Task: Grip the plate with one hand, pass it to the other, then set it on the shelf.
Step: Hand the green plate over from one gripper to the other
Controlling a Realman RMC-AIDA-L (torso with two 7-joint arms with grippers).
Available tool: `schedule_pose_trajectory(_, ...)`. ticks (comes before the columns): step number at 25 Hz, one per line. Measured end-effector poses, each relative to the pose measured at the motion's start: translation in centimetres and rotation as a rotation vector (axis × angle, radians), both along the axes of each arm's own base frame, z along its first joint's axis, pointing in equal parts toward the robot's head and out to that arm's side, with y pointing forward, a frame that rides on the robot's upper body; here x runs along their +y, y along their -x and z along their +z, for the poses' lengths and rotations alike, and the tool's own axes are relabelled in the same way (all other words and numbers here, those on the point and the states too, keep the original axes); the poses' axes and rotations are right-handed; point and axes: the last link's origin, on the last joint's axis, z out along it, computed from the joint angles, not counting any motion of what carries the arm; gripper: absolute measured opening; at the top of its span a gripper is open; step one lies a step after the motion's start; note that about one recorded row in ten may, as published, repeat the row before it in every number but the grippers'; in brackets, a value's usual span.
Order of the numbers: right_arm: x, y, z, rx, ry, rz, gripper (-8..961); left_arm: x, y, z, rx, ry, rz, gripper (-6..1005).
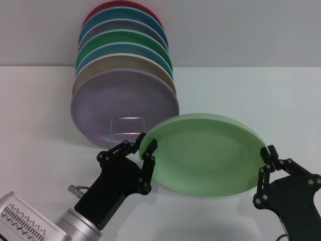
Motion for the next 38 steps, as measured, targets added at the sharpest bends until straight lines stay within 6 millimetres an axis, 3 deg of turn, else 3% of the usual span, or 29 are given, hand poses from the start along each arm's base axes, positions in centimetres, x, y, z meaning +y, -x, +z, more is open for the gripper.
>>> schedule_pose_trajectory(8, 0.00, -0.01, 0.00, 0.005, 0.002, 0.000, 19, 0.10, 0.02, 0.01, 0.001, -0.002, 0.001, 193)
schedule_pose_trajectory(22, 0.03, -0.09, 0.01, 0.006, 0.004, 0.001, 25, 0.42, 0.39, 0.24, -0.007, -0.002, 0.017, 77)
schedule_pose_trajectory(38, 0.11, -0.01, -0.06, -0.003, 0.017, 0.019, 39, 0.43, 0.65, 0.43, -0.021, 0.010, 0.012, 46)
